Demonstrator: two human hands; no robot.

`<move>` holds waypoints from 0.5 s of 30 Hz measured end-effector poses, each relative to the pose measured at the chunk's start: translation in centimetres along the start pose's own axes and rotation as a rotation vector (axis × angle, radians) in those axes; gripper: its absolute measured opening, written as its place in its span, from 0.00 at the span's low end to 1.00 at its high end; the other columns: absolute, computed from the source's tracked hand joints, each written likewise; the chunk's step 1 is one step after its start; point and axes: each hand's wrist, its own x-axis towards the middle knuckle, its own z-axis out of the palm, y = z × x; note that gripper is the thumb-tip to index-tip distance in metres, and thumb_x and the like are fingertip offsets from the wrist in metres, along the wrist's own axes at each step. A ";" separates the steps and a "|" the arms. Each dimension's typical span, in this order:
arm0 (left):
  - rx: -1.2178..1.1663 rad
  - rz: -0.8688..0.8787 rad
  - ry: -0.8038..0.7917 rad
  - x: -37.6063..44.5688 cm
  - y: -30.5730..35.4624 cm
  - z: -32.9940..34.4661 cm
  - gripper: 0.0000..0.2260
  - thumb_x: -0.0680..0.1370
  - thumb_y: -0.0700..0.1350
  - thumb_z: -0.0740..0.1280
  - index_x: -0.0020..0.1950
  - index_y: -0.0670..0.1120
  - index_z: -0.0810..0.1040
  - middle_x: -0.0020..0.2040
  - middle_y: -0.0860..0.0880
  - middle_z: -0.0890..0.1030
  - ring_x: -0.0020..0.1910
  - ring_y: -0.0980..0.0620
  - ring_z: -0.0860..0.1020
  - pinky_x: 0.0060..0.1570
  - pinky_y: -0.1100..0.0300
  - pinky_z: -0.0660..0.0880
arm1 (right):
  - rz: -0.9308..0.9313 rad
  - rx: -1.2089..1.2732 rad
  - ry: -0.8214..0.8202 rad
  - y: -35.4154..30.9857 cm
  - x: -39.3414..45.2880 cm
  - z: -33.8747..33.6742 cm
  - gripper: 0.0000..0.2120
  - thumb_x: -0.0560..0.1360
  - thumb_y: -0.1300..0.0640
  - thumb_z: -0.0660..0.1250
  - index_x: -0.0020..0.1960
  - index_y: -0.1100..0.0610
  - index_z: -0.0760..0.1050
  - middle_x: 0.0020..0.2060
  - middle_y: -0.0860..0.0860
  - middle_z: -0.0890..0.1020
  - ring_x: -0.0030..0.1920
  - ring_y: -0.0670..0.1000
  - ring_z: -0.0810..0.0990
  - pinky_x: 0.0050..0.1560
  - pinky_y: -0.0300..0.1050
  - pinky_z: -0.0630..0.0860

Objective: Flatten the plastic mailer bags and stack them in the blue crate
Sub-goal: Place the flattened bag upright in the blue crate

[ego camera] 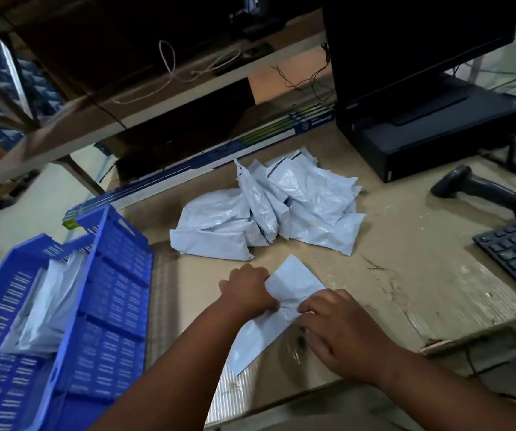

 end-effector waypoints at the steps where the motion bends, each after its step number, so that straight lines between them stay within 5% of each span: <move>1: -0.093 -0.001 0.029 -0.1 -0.5 -0.4 0.14 0.66 0.57 0.76 0.44 0.54 0.76 0.48 0.52 0.76 0.55 0.47 0.77 0.50 0.53 0.71 | -0.003 0.005 0.004 -0.1 0.3 0.0 0.08 0.79 0.53 0.67 0.56 0.46 0.81 0.56 0.44 0.79 0.57 0.51 0.77 0.55 0.53 0.73; 5: -0.308 -0.006 0.066 -0.8 -3.5 -2.7 0.14 0.72 0.50 0.78 0.35 0.48 0.75 0.35 0.52 0.75 0.36 0.53 0.74 0.33 0.58 0.66 | -0.044 0.021 -0.005 -1.2 2.4 0.2 0.08 0.78 0.52 0.66 0.56 0.45 0.79 0.54 0.42 0.78 0.54 0.52 0.76 0.53 0.51 0.70; 10: -0.310 -0.066 0.194 -2.4 -8.6 -8.1 0.16 0.71 0.52 0.81 0.47 0.43 0.81 0.42 0.52 0.78 0.40 0.53 0.75 0.39 0.58 0.70 | -0.138 0.049 0.024 -4.1 8.2 1.6 0.11 0.77 0.51 0.68 0.58 0.45 0.80 0.55 0.43 0.78 0.55 0.53 0.77 0.54 0.53 0.70; 15: -0.305 -0.142 0.285 -4.0 -15.3 -13.6 0.16 0.69 0.54 0.82 0.43 0.44 0.81 0.42 0.49 0.82 0.42 0.49 0.79 0.41 0.56 0.74 | -0.163 -0.004 -0.022 -9.4 16.4 3.4 0.14 0.78 0.48 0.63 0.61 0.46 0.81 0.57 0.45 0.80 0.56 0.54 0.78 0.56 0.54 0.72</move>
